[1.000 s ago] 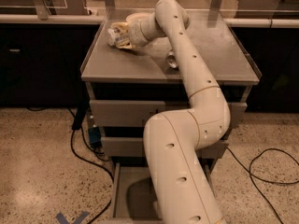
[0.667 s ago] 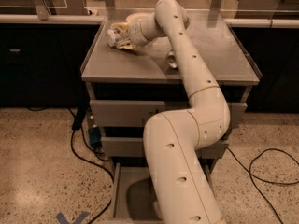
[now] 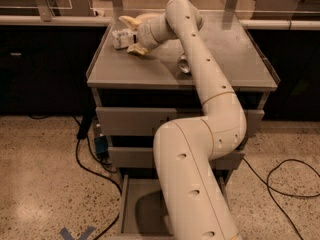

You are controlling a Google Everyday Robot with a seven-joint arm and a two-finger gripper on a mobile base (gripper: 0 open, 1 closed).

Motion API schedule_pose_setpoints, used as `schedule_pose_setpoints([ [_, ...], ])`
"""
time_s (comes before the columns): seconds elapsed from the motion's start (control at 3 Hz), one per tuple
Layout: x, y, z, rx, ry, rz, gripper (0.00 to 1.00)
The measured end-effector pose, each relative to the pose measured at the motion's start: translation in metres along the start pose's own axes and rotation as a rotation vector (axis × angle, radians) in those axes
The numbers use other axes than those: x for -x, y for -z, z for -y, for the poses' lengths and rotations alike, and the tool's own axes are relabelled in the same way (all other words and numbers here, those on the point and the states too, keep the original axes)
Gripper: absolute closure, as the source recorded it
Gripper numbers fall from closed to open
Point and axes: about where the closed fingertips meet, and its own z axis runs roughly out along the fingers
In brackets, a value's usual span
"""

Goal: Place blue plastic bottle into bottom drawer

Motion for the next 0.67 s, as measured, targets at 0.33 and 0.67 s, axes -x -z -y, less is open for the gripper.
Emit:
schedule_pose_setpoints([
  [0.33, 0.0022, 0.0049, 0.0072, 0.000, 0.000, 0.000, 0.00],
  [0.67, 0.0091, 0.0107, 0.0106, 0.000, 0.000, -0.001, 0.00],
])
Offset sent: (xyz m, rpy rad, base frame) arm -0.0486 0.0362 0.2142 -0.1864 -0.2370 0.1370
